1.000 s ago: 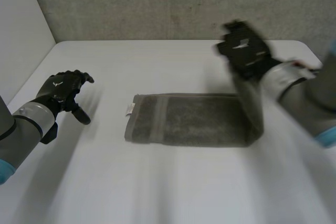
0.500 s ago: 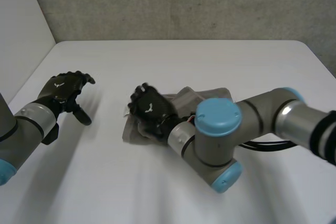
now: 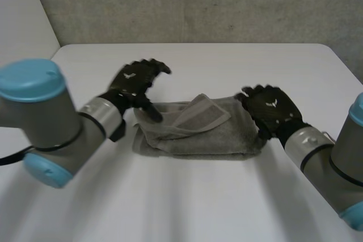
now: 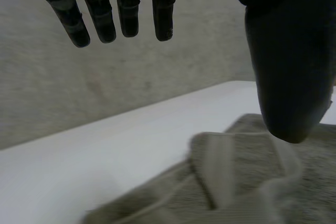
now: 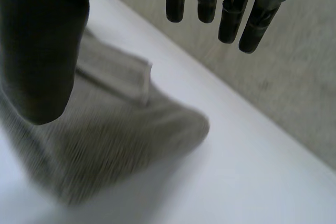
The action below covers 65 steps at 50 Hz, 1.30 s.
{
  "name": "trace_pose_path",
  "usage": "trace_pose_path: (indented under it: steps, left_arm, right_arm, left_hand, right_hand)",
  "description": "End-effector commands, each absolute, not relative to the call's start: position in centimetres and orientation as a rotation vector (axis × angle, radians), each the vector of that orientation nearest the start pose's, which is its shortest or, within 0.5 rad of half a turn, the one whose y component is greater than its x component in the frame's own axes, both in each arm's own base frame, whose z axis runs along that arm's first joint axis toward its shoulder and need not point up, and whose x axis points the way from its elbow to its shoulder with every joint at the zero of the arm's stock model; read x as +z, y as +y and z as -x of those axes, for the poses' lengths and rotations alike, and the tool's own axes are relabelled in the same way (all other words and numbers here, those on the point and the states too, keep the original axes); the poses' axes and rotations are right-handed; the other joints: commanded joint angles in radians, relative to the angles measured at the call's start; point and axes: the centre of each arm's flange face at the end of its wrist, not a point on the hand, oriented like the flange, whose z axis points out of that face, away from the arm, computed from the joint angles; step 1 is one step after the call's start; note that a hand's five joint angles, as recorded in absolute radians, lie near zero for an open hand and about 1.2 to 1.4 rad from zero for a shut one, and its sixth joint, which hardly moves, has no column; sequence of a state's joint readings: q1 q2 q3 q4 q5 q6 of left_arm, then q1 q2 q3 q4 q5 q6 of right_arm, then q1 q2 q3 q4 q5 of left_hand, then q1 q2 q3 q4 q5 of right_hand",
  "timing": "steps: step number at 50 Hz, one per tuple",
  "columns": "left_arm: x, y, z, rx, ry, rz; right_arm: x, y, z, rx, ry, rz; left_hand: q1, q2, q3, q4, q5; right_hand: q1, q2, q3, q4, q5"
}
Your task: Fold the towel.
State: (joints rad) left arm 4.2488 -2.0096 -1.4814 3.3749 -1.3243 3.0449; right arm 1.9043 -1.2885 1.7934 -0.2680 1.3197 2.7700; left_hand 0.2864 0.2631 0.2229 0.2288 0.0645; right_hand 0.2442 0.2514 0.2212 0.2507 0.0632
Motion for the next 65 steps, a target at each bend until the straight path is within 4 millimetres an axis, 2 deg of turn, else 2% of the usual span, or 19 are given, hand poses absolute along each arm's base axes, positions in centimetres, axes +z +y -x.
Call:
trace_pose_path:
  steps: [1,3,8,14,24,26,28,29,30,32,33,35,36,38,41,46,51,59,65]
  left_arm:
    - [17.5,-26.8,33.8,1.535,-1.944,0.648]
    - [16.3,-26.8,34.4,1.505,-1.964,0.667]
    - [14.9,-26.9,35.3,1.5,-1.98,0.685]
    - [13.4,-27.5,35.1,1.521,-2.048,0.71]
    - [12.5,-26.9,34.5,1.486,-2.137,0.789]
    - [12.5,-26.9,34.5,1.488,-2.141,0.785]
    - [12.3,-27.2,34.4,1.501,-2.157,0.769]
    - [12.3,-27.2,34.4,1.501,-2.157,0.769]
    - [12.3,-27.4,34.3,1.515,-2.166,0.754]
    - [12.4,-27.7,34.2,1.532,-2.175,0.735]
    - [12.5,-27.8,34.1,1.543,-2.186,0.72]
    - [12.6,-27.9,33.9,1.554,-2.196,0.707]
    - [12.7,-28.0,33.7,1.566,-2.205,0.695]
    - [12.8,-28.1,33.6,1.569,-2.214,0.673]
    - [12.6,-28.0,33.2,1.548,-2.234,0.615]
    - [12.8,-27.6,32.5,1.504,-2.248,0.515]
    - [12.9,-28.0,31.1,1.491,-2.28,0.433]
    - [12.4,-30.3,27.9,1.549,-2.383,0.292]
    - [12.4,-30.9,27.2,1.571,-2.402,0.259]
  right_arm:
    - [15.3,-24.9,-24.0,-1.718,2.206,1.019]
    - [14.8,-24.9,-24.0,-1.698,2.211,1.023]
    - [13.1,-24.9,-24.3,-1.63,2.22,1.042]
    - [12.7,-24.9,-24.6,-1.618,2.219,1.052]
    - [12.8,-25.2,-24.7,-1.634,2.209,1.053]
    - [12.8,-25.2,-24.7,-1.634,2.209,1.053]
    - [12.7,-25.2,-24.7,-1.632,2.209,1.056]
    - [12.6,-25.2,-24.7,-1.632,2.209,1.062]
    - [12.6,-25.2,-24.7,-1.632,2.209,1.062]
    - [12.4,-25.3,-24.7,-1.644,2.203,1.087]
    - [12.4,-25.3,-24.7,-1.644,2.203,1.087]
    - [12.2,-25.3,-24.8,-1.649,2.195,1.113]
    - [12.2,-25.3,-24.8,-1.649,2.195,1.113]
    - [11.7,-25.3,-24.8,-1.643,2.188,1.147]
    - [11.2,-25.3,-24.9,-1.633,2.183,1.182]
    - [11.0,-25.3,-24.9,-1.637,2.181,1.214]
    - [11.0,-25.3,-24.9,-1.638,2.175,1.231]
    - [11.1,-25.1,-24.9,-1.633,2.174,1.247]
    - [11.2,-24.9,-25.0,-1.632,2.17,1.252]
  left_hand:
    - [-0.023,0.0,-0.048,-0.054,0.024]
    - [0.006,0.03,-0.048,-0.054,0.054]
    - [0.094,0.118,-0.048,-0.054,0.142]
    - [0.144,0.167,-0.048,-0.054,0.192]
    - [0.206,0.229,-0.048,-0.054,0.253]
    - [0.294,0.317,-0.048,-0.054,0.341]
    - [0.624,0.648,-0.048,-0.054,0.672]
    - [0.626,0.649,-0.048,-0.054,0.673]
    - [0.736,0.76,-0.048,-0.054,0.784]
    - [0.796,0.819,-0.048,-0.054,0.843]
    - [0.831,0.854,-0.048,-0.054,0.878]
    - [0.869,0.892,-0.048,-0.054,0.917]
    - [0.896,0.919,-0.048,-0.054,0.943]
    - [0.899,0.922,-0.048,-0.054,0.946]
    - [0.899,0.922,-0.048,-0.054,0.946]
    - [0.893,0.916,-0.048,-0.054,0.94]
    - [0.887,0.91,-0.048,-0.054,0.935]
    - [0.852,0.875,-0.048,-0.054,0.899]
    - [0.843,0.866,-0.048,-0.054,0.89]
  right_hand:
    - [-0.048,-0.056,-0.047,-0.076,-0.042]
    - [-0.009,-0.017,-0.047,-0.076,-0.003]
    - [0.058,0.051,-0.047,-0.076,0.064]
    - [0.058,0.051,-0.047,-0.076,0.065]
    - [0.061,0.054,-0.047,-0.076,0.067]
    - [0.073,0.065,-0.047,-0.076,0.079]
    - [0.108,0.101,-0.047,-0.076,0.114]
    - [0.198,0.191,-0.047,-0.076,0.205]
    - [0.199,0.192,-0.047,-0.076,0.205]
    - [0.45,0.443,-0.047,-0.076,0.457]
    - [0.451,0.444,-0.047,-0.076,0.458]
    - [0.749,0.742,-0.047,-0.076,0.756]
    - [0.751,0.744,-0.047,-0.076,0.757]
    - [0.993,0.986,-0.047,-0.076,1.0]
    - [1.152,1.144,-0.047,-0.076,1.158]
    - [1.152,1.145,-0.047,-0.076,1.159]
    - [1.152,1.145,-0.047,-0.076,1.159]
    - [1.152,1.145,-0.047,-0.076,1.159]
    - [1.152,1.145,-0.047,-0.076,1.159]
